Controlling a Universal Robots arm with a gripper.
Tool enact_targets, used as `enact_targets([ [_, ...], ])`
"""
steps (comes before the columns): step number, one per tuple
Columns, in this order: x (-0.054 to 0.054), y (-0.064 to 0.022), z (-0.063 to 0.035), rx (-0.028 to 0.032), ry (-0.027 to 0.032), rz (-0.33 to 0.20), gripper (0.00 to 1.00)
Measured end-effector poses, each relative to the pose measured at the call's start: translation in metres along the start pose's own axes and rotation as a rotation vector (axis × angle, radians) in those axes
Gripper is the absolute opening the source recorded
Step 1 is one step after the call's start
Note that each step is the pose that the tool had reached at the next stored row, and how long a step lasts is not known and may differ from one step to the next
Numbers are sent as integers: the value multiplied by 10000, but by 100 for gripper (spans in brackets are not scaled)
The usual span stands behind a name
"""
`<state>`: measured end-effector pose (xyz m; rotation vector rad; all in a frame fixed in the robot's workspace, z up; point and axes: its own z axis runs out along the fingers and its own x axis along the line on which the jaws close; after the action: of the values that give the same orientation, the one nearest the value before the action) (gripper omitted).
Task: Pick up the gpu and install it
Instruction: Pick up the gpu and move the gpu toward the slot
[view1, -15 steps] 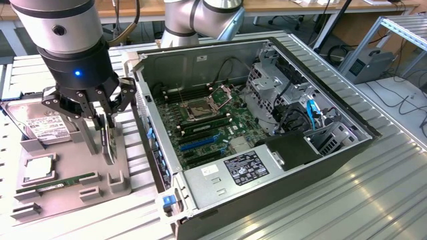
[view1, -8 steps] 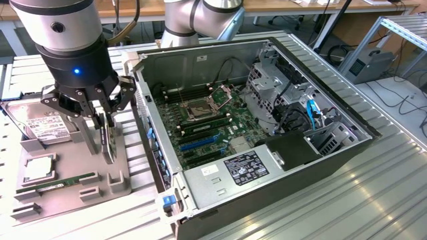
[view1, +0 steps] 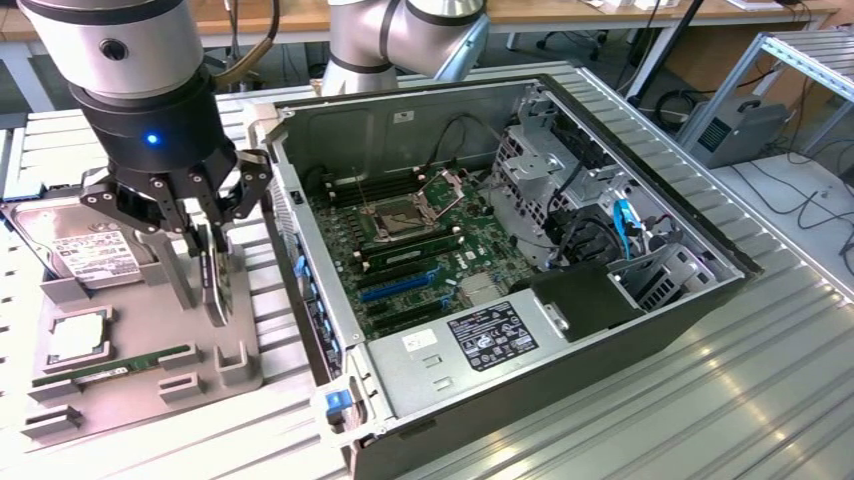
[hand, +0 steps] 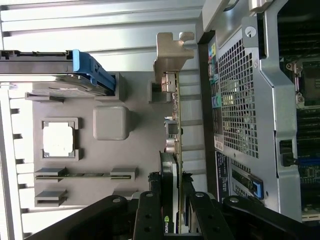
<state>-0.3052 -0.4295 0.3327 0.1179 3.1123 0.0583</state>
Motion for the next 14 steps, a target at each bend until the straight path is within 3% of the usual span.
enact_targets([
  [14,-1,2,-43,0,0,0,27],
])
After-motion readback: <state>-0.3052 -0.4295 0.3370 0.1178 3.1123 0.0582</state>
